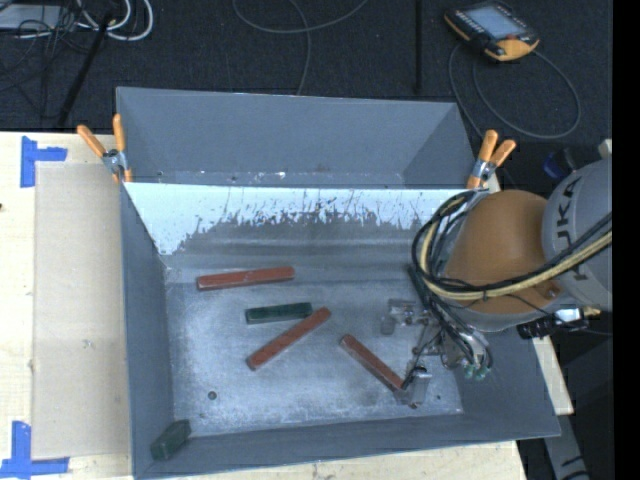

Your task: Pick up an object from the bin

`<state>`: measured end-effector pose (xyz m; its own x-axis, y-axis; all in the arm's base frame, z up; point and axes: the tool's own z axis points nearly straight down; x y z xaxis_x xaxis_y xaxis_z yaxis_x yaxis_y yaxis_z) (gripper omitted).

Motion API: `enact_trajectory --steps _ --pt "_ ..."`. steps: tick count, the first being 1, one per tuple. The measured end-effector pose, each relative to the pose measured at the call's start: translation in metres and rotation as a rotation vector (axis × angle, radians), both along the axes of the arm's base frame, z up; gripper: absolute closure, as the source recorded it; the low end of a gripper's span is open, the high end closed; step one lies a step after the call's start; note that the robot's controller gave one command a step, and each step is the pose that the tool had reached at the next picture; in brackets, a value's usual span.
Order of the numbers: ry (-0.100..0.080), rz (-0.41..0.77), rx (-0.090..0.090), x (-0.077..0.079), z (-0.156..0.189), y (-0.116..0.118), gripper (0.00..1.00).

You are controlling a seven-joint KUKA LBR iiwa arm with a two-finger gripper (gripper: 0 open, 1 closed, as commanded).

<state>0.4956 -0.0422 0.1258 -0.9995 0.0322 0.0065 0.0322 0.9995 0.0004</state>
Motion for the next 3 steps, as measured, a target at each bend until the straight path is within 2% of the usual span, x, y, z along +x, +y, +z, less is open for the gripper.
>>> enact_trajectory --steps 1,2,3 --pt "-0.008 -0.053 0.0 -0.01 -0.03 -0.004 0.0" --pt "-0.007 -0.244 -0.002 0.018 -0.056 -0.022 1.0" --pt "-0.007 -0.244 -0.002 0.018 -0.056 -0.022 1.0"
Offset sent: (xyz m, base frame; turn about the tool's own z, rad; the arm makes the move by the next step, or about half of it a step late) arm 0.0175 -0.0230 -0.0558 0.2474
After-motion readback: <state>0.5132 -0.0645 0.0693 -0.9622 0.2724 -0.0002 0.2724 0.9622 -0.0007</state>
